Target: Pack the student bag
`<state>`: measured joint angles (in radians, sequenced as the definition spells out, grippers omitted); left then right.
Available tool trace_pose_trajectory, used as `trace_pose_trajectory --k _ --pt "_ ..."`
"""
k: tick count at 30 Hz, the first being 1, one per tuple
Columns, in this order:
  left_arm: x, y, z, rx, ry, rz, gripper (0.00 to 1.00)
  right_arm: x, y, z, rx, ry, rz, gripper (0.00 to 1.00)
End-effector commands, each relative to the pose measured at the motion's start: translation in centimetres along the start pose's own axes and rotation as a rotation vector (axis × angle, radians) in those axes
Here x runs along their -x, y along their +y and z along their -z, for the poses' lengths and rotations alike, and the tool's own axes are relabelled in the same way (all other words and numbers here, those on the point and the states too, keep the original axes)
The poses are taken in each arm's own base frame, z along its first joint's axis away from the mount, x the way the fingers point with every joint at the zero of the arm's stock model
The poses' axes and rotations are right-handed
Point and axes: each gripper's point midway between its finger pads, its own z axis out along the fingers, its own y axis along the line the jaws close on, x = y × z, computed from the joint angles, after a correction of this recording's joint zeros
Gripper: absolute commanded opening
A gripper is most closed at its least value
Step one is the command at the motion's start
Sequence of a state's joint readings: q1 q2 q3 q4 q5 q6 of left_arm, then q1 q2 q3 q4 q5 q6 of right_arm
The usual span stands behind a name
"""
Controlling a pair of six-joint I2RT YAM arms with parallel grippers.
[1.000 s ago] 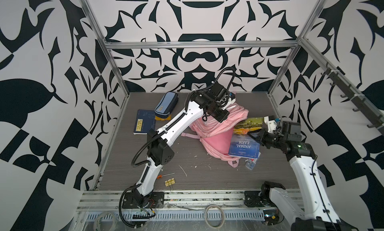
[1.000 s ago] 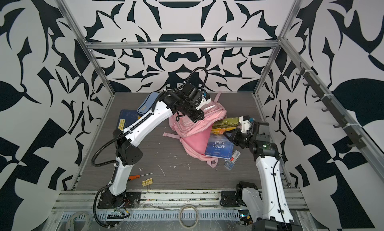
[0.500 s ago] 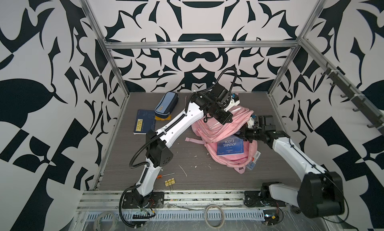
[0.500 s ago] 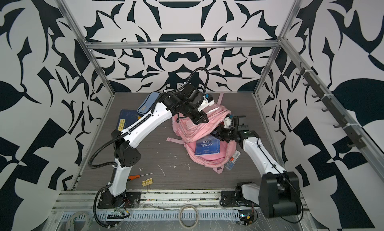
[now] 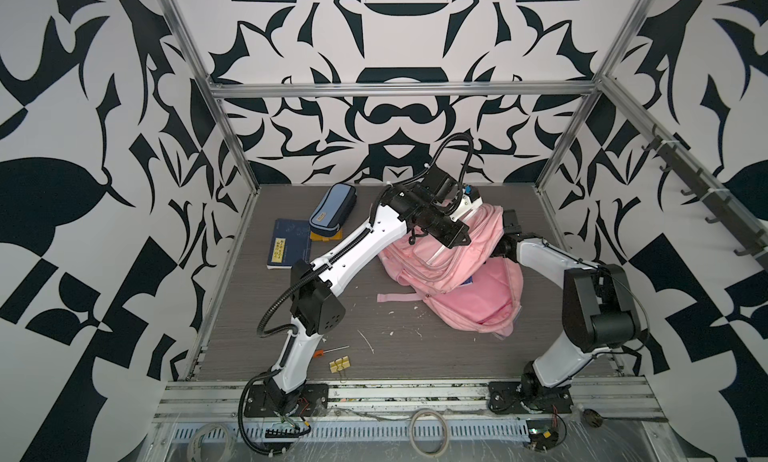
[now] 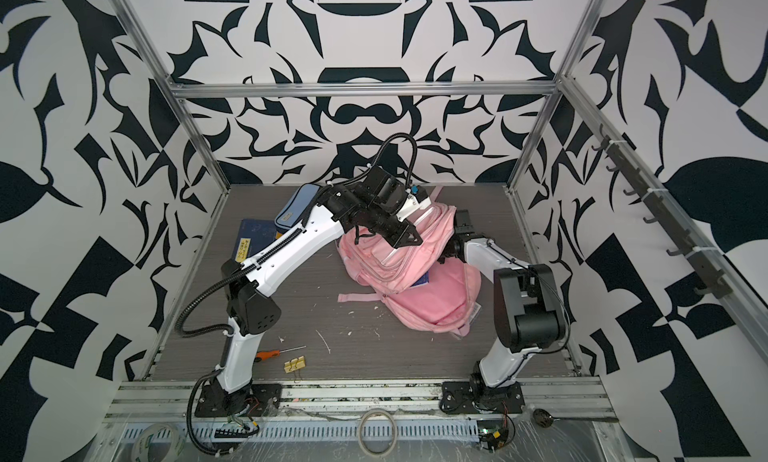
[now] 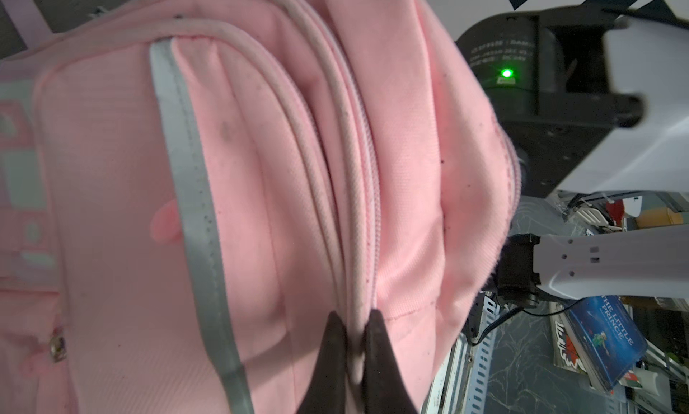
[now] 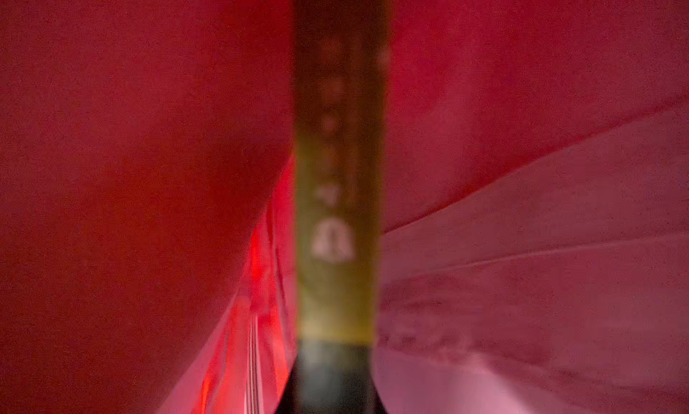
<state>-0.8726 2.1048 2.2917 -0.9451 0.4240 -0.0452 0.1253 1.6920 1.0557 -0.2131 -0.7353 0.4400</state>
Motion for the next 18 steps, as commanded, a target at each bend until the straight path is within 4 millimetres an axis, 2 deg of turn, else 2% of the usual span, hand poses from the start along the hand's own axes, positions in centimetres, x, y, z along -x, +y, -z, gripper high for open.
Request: trace_pose_trajectory --k 1,4,7,11,13,15,18 --pt "2.2 -5.9 3.2 -0.165 -0.098 -0.086 0.00 2.2 1.2 1.0 -0.049 -0.049 0.102 0.39" --pt "2.3 -4.9 3.0 -0.144 -0.100 -0.046 0.00 2.0 1.1 1.9 -0.103 -0.053 0.105 0.66" --pt "2.3 -3.2 3.2 -0.133 -0.110 0.025 0.00 1.0 1.0 3.4 -0.150 -0.073 0.104 0.84" --pt "1.7 -0.5 3.4 -0.097 -0.104 0.092 0.00 -1.4 1.1 5.5 -0.186 -0.076 0.088 0.94" --pt "1.4 0.7 3.6 -0.083 -0.099 0.122 0.00 -2.9 1.5 6.7 -0.195 -0.078 0.082 0.94" --pt "1.9 1.5 3.8 -0.084 -0.127 0.129 0.00 -4.2 1.9 7.9 -0.196 -0.091 0.067 0.95" --pt "1.9 1.9 3.9 -0.089 -0.134 0.139 0.00 -6.8 2.7 9.6 -0.171 -0.115 0.002 0.94"
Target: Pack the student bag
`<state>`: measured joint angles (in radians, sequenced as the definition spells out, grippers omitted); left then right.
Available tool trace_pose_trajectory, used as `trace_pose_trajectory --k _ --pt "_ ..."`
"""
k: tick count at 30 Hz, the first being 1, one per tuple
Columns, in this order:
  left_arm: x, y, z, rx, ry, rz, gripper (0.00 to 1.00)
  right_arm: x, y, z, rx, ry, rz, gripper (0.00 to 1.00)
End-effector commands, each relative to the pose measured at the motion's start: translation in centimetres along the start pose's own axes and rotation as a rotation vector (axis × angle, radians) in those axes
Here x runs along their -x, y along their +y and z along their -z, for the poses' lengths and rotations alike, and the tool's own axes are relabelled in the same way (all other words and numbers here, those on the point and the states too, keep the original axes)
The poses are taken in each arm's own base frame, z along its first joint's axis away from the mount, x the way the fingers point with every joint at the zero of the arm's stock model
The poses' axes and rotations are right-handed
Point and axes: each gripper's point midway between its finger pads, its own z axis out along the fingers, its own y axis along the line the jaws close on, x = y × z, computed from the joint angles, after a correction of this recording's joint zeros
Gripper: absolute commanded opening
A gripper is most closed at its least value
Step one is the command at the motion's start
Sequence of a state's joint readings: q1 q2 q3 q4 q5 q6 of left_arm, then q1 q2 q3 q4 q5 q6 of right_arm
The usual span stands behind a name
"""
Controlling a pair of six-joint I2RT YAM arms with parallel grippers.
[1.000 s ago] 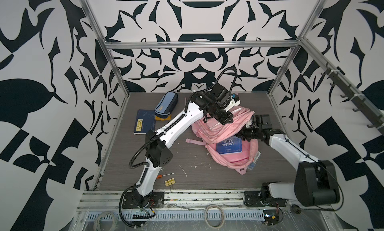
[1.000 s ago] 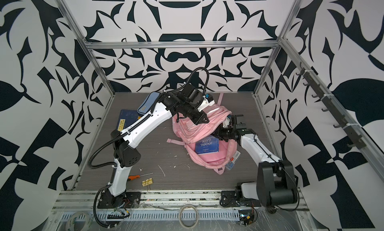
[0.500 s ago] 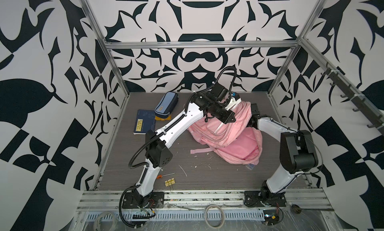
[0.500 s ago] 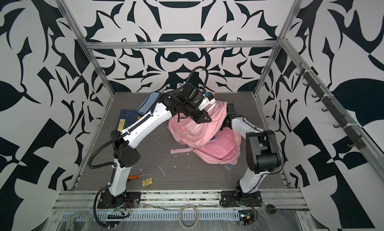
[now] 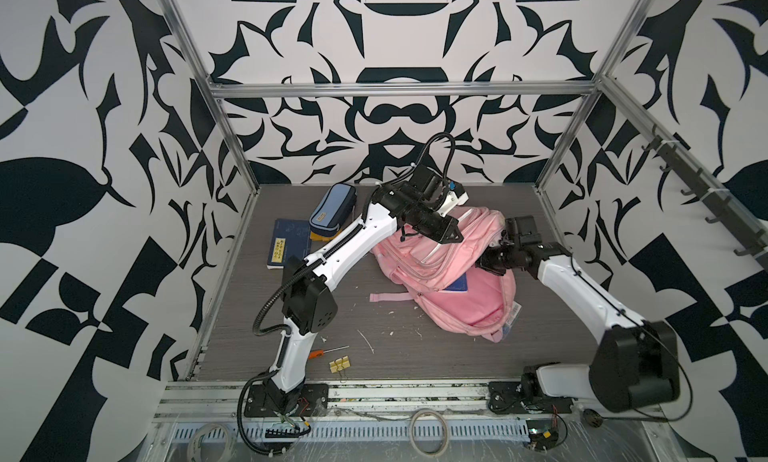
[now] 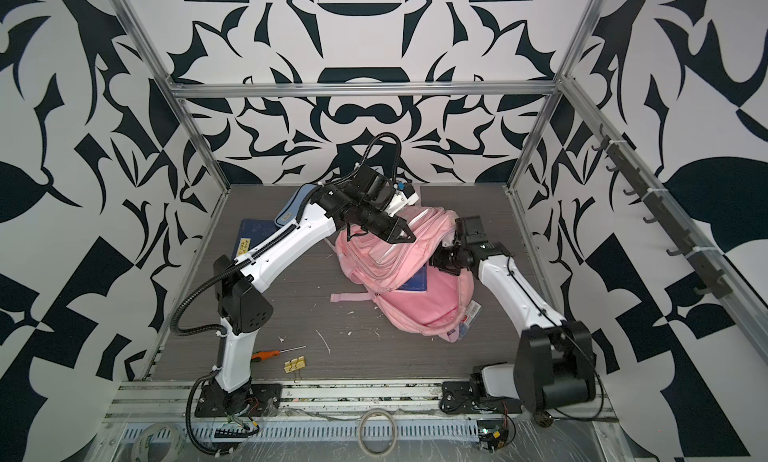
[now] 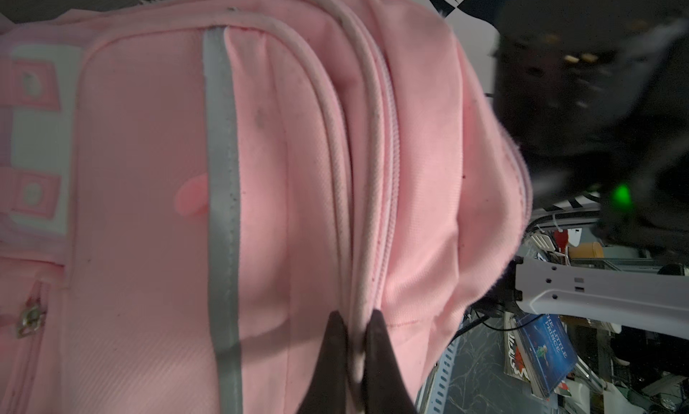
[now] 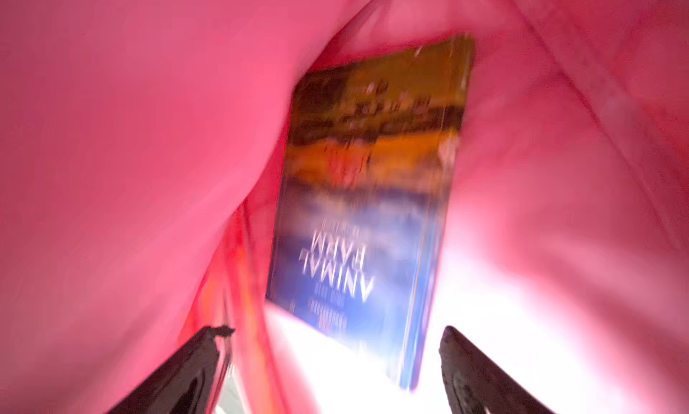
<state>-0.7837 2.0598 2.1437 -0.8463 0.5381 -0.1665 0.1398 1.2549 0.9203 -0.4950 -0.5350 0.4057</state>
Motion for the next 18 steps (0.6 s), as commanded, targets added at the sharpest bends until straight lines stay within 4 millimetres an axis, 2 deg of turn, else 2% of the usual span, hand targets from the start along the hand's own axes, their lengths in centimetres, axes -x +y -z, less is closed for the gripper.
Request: trace_pose_trajectory --k 1,4,8,14,18 --pt "2.5 -1.7 2.8 -0.044 -0.103 -0.041 0.00 -2.4 0.5 2.3 0.010 -0.028 -0.086 0.94" --pt "2.7 -2.0 2.7 -0.067 -0.108 -0.033 0.00 -4.9 0.8 2.8 0.032 -0.038 -0.154 0.93" --pt "2.9 -2.4 2.5 -0.100 -0.113 -0.025 0.00 -7.0 -0.3 1.6 0.025 -0.033 -0.234 0.91" --pt "2.7 -2.4 2.6 -0.111 -0.114 -0.018 0.00 -7.3 -2.2 -1.1 0.002 -0.057 -0.328 0.82" --pt "2.6 -2.6 2.4 -0.132 -0.124 -0.004 0.00 -6.8 -3.5 -2.6 -0.021 -0.096 -0.340 0.74"
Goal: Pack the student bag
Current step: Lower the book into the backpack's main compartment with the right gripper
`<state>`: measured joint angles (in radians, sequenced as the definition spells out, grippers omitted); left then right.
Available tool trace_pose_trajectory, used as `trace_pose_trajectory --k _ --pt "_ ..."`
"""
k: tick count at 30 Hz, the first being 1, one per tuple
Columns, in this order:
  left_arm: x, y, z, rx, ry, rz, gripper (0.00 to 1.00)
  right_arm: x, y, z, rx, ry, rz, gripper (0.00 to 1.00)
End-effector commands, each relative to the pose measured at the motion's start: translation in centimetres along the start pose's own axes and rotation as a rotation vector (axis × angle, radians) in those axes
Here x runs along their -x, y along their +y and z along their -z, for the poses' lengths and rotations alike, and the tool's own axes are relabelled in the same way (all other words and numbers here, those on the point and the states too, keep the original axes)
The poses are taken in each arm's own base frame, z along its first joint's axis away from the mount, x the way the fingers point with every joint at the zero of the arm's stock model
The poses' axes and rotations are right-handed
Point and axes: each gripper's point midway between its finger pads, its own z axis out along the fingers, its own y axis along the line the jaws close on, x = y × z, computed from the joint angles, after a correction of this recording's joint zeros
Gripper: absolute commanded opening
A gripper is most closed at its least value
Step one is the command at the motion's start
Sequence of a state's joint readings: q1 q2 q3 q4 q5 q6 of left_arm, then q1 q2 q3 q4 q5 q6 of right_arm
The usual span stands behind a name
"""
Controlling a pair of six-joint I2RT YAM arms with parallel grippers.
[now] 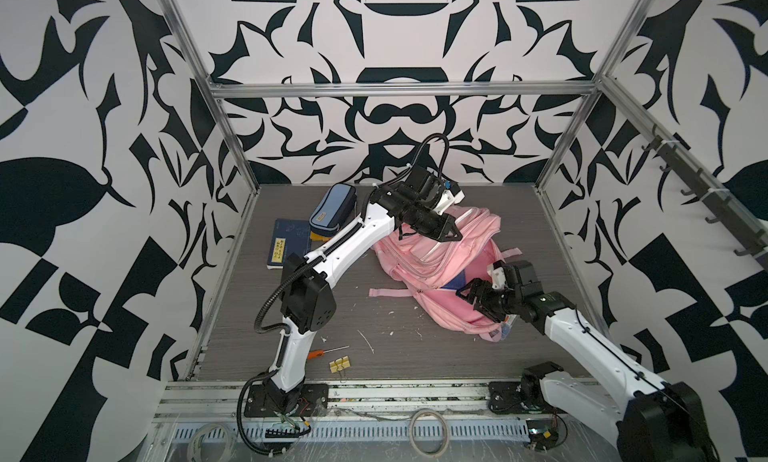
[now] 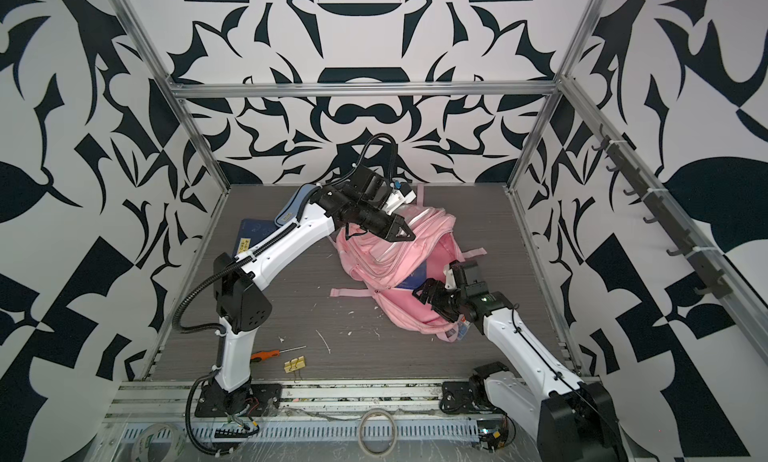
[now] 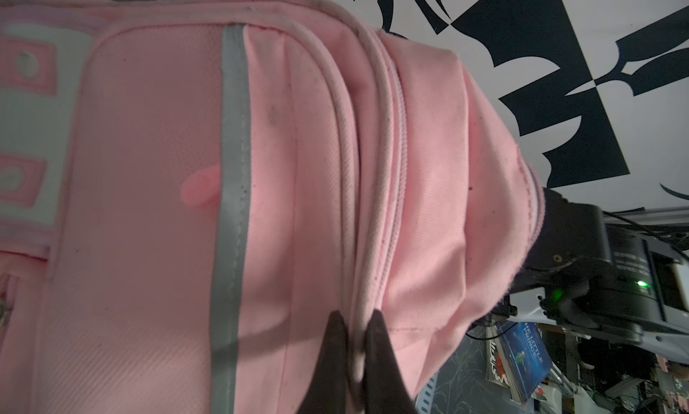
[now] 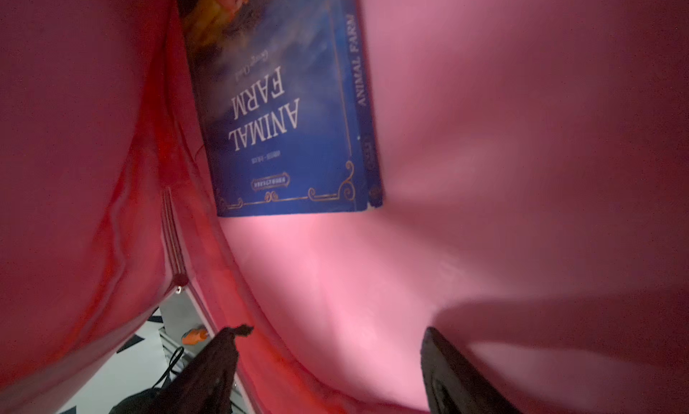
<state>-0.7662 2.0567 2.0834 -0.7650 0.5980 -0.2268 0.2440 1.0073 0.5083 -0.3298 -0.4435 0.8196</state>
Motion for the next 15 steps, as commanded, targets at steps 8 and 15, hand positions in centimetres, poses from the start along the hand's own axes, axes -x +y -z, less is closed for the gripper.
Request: trace_pose_trajectory --k 8,15 --pt "2.0 -3.3 2.3 -0.104 -0.104 -0.034 0.00 4.7 0.5 -3.3 0.066 -0.178 -0.050 0.63" --pt "2.1 -3.3 2.2 -0.114 -0.106 -0.025 0.00 6.5 1.3 -5.1 0.099 -0.192 -0.052 0.54"
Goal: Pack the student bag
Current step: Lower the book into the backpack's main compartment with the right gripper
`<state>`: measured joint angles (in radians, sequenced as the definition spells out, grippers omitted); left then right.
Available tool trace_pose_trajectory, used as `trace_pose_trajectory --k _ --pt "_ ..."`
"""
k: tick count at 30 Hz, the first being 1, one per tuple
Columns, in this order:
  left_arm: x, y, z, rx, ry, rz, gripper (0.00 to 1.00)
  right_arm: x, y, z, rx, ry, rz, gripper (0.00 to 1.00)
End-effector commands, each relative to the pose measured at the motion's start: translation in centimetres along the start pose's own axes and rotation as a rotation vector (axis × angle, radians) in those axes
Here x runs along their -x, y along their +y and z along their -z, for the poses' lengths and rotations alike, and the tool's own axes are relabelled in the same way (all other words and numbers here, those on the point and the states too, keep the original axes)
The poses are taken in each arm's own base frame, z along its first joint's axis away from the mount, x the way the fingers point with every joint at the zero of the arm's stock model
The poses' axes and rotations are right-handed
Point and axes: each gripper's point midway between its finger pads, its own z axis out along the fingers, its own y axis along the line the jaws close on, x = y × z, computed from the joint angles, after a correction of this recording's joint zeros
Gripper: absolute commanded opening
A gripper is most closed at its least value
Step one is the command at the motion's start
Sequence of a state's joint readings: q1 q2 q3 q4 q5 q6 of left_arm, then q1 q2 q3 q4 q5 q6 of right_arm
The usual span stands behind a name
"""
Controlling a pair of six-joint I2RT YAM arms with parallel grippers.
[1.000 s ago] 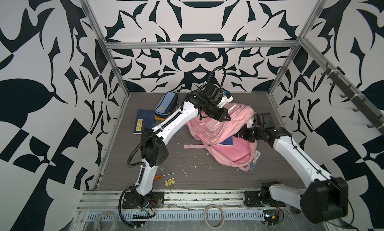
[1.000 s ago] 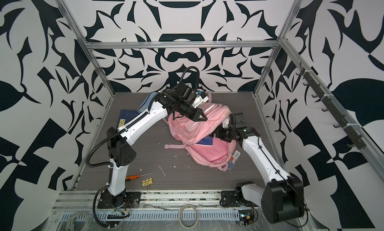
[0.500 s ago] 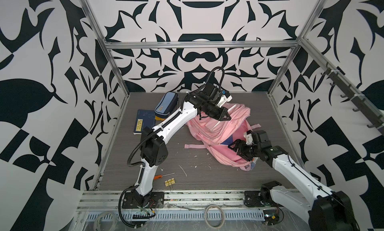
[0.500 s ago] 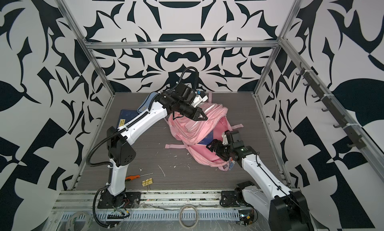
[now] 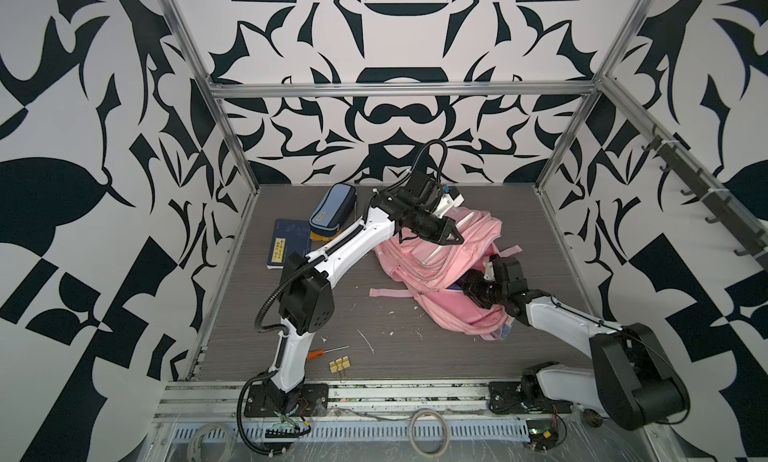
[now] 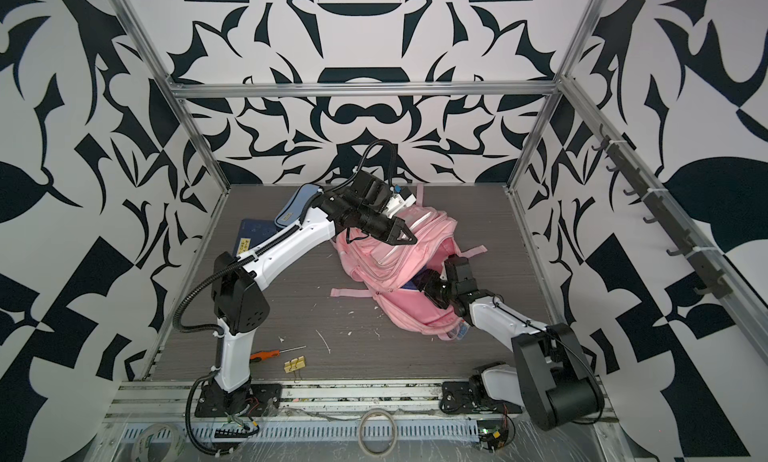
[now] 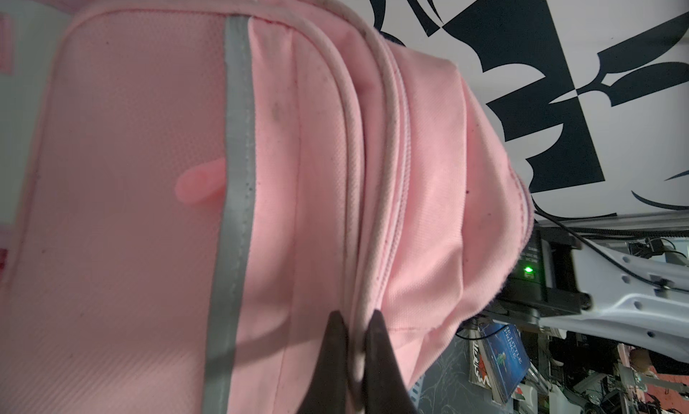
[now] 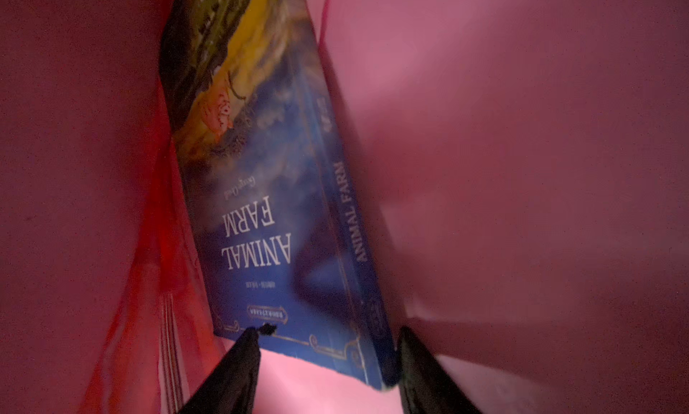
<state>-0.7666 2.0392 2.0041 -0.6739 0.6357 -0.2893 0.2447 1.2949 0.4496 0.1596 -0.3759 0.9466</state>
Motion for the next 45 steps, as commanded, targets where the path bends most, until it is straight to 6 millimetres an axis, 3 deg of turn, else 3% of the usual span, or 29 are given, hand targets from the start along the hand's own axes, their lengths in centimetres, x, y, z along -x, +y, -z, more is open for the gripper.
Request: trace_pose_trajectory --k 1,5,10,15,18,23,28,35,39,44,45 --pt "2.3 -3.5 2.7 -0.075 -0.092 -0.069 0.00 1.8 1.8 -0.6 0.043 -0.052 0.026 0.48" --pt "2.2 -3.6 2.9 -0.076 -0.094 -0.071 0.00 2.0 2.0 -0.9 0.031 -0.039 0.069 0.18" --pt "2.1 -3.7 3.0 -0.079 -0.095 -0.074 0.00 2.0 2.0 -0.2 -0.010 -0.032 0.163 0.00" --pt "2.1 -3.3 3.7 -0.077 -0.099 -0.069 0.00 1.6 2.9 1.6 -0.058 0.027 0.379 0.00" --pt "2.1 -2.6 4.3 -0.072 -0.106 -0.058 0.00 0.5 3.8 2.8 -0.069 0.156 0.565 0.00" --pt "1.8 -1.9 4.9 -0.062 -0.098 -0.070 0.00 -0.5 3.6 4.0 -0.096 0.375 0.770 0.00" --pt "1.3 -2.1 4.8 -0.073 -0.078 -0.081 0.00 2.2 3.6 2.5 -0.192 0.422 0.835 0.00" --pt "0.6 -1.8 4.7 -0.072 -0.059 -0.084 0.00 6.2 5.1 -0.4 -0.217 0.333 0.816 0.00" --pt "0.4 -1.4 4.5 -0.056 -0.050 -0.078 0.00 7.9 5.7 -0.3 -0.244 0.232 0.800 0.17" --pt "0.7 -0.5 4.4 -0.039 -0.054 -0.046 0.00 7.5 6.5 1.9 -0.212 0.130 0.768 0.62" --pt "0.7 -0.2 4.4 -0.041 -0.055 -0.035 0.00 7.2 6.5 2.5 -0.208 0.119 0.752 0.66"
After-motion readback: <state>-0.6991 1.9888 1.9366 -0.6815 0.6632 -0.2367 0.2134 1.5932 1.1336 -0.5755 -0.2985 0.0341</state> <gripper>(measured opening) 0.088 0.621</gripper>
